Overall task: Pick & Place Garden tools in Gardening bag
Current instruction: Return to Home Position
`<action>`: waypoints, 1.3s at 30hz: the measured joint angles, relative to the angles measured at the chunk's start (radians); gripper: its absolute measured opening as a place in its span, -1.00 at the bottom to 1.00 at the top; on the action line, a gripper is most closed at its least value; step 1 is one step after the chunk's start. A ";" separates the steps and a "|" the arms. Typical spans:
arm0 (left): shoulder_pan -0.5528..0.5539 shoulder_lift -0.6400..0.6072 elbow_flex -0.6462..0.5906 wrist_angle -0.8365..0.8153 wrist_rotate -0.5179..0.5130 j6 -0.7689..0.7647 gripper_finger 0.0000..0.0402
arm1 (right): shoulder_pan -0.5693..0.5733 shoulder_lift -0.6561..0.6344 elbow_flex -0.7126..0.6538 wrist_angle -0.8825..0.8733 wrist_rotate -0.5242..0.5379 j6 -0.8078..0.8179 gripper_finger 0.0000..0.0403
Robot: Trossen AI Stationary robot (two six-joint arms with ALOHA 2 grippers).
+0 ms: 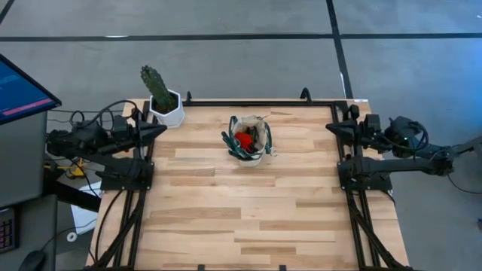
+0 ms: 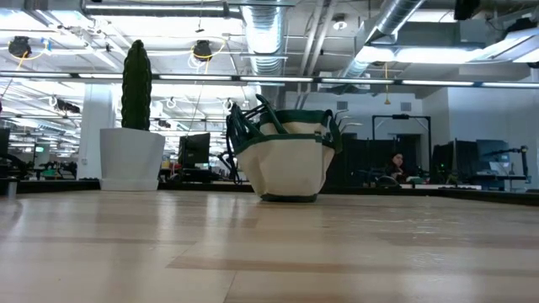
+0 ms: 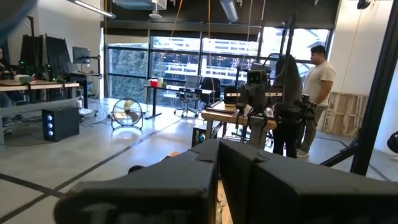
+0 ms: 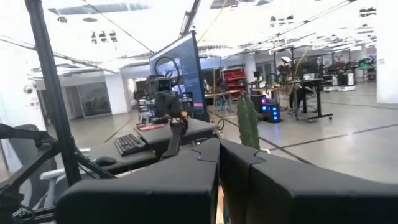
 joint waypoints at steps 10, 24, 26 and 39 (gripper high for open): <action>0.000 0.000 0.000 0.000 0.000 -0.007 -1.00 | 0.000 -0.152 -0.105 -0.003 0.062 0.007 -1.00; 0.000 0.000 0.000 0.000 0.000 -0.008 -0.99 | 0.000 -0.284 -0.301 0.117 0.065 0.031 -1.00; 0.000 0.000 0.000 0.000 0.000 -0.008 -0.99 | 0.001 -0.281 -0.340 0.151 0.065 0.034 -1.00; 0.000 0.000 0.000 0.000 0.000 -0.008 -0.99 | 0.001 -0.286 -0.547 0.269 0.055 0.069 -1.00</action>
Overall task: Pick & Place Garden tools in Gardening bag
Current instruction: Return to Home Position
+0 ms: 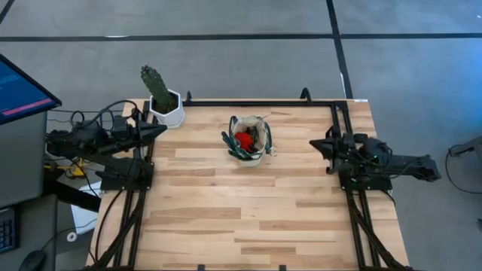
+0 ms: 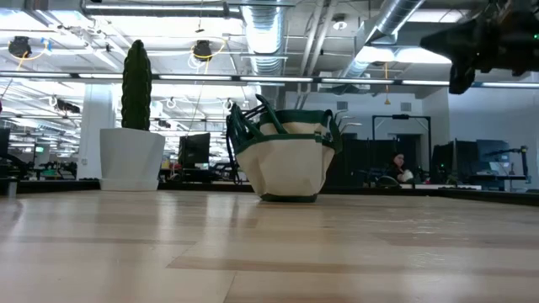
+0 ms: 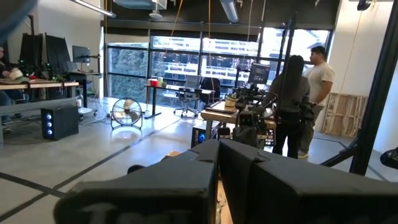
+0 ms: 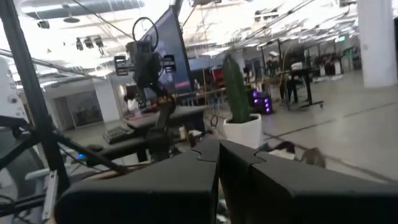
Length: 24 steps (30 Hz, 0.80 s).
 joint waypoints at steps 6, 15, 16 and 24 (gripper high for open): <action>0.000 0.000 0.000 0.000 0.000 0.000 -0.99 | 0.001 -0.001 -0.034 0.001 -0.122 0.018 -1.00; 0.000 0.000 0.000 0.000 0.000 0.000 -0.99 | 0.001 -0.001 -0.068 -0.084 -0.186 0.055 -1.00; 0.000 0.000 0.000 0.000 0.000 0.000 -0.99 | 0.001 -0.001 -0.068 -0.103 -0.186 0.055 -1.00; 0.000 0.000 0.000 0.000 0.000 0.000 -1.00 | 0.002 0.004 -0.067 -0.151 -0.209 0.036 -1.00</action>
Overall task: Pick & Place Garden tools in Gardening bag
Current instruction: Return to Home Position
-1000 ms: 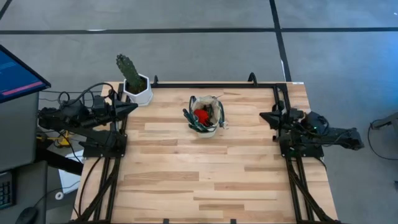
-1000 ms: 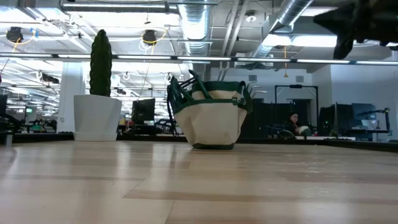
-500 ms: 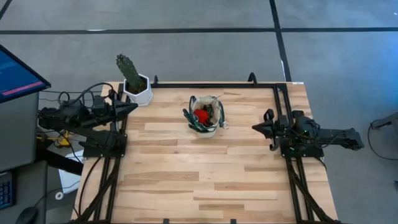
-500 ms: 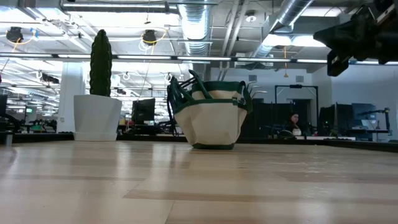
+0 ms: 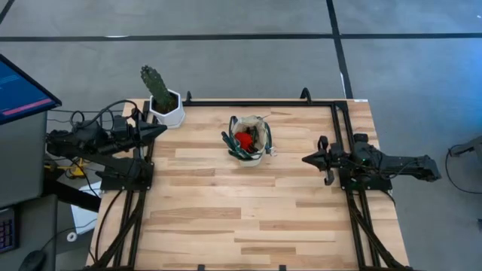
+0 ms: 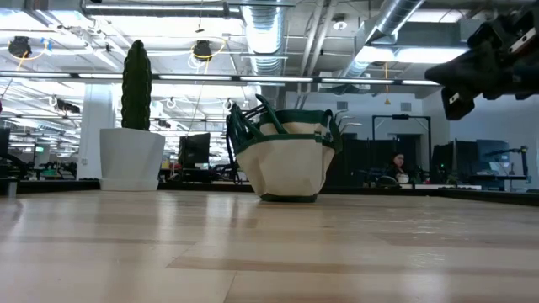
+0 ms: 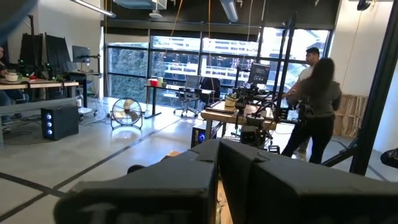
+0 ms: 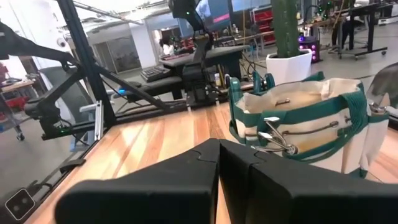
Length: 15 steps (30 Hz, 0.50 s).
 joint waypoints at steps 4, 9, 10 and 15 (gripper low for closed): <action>0.000 0.000 0.000 -0.001 0.000 0.000 -1.00 | -0.002 0.006 0.000 -0.002 0.000 0.000 -1.00; 0.000 0.000 0.000 0.000 0.000 -0.003 -1.00 | -0.002 0.006 0.000 -0.002 0.000 0.000 -1.00; 0.000 0.000 0.000 0.000 0.000 -0.003 -1.00 | -0.002 0.006 0.000 -0.003 0.000 0.000 -1.00; 0.000 -0.026 0.000 -0.037 0.032 0.004 -1.00 | -0.002 0.006 0.000 -0.003 0.001 0.000 -1.00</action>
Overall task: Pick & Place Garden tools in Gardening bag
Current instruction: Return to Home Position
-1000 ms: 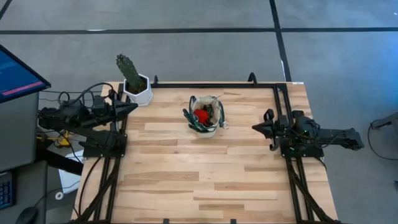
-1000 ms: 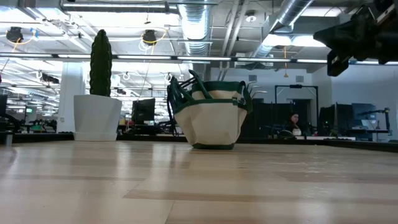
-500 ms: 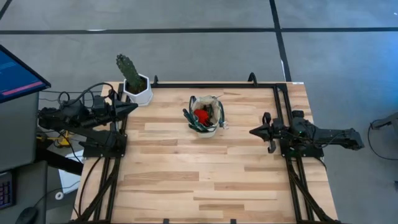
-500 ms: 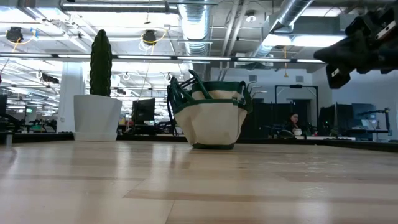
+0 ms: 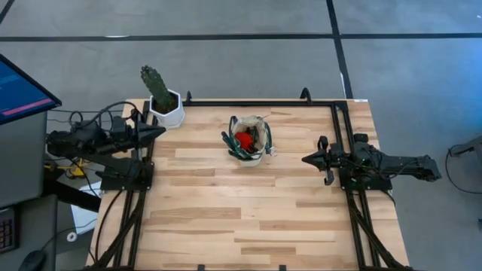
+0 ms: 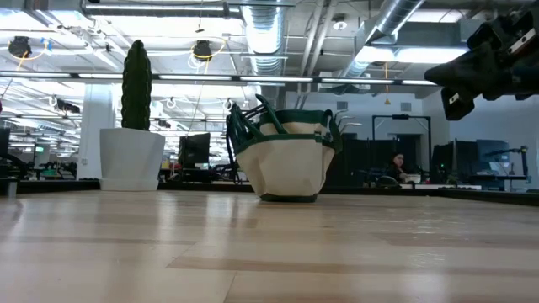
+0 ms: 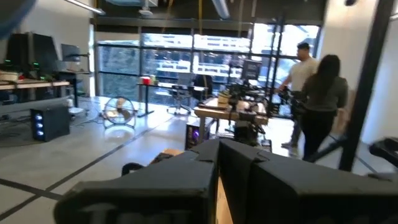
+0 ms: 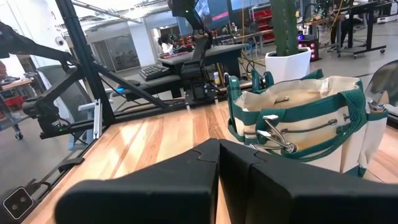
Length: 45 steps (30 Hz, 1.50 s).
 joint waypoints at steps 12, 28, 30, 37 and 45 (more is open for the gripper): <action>0.000 -0.290 0.000 -0.187 0.322 -0.019 -1.00 | 0.000 0.000 0.000 -0.001 0.001 0.000 -1.00; 0.000 -0.312 -0.444 0.126 0.434 -0.024 -1.00 | 0.000 0.000 0.000 0.000 0.002 0.000 -1.00; 0.000 -0.312 -0.503 0.170 0.434 -0.058 -1.00 | 0.000 0.000 0.000 0.000 0.002 0.000 -1.00; 0.000 -0.313 -0.635 0.268 0.442 -0.087 -1.00 | 0.000 0.000 0.000 0.000 0.002 0.000 -1.00; 0.000 -0.287 -0.667 0.264 0.442 -0.086 -0.98 | 0.000 0.000 0.000 0.000 0.002 0.000 -1.00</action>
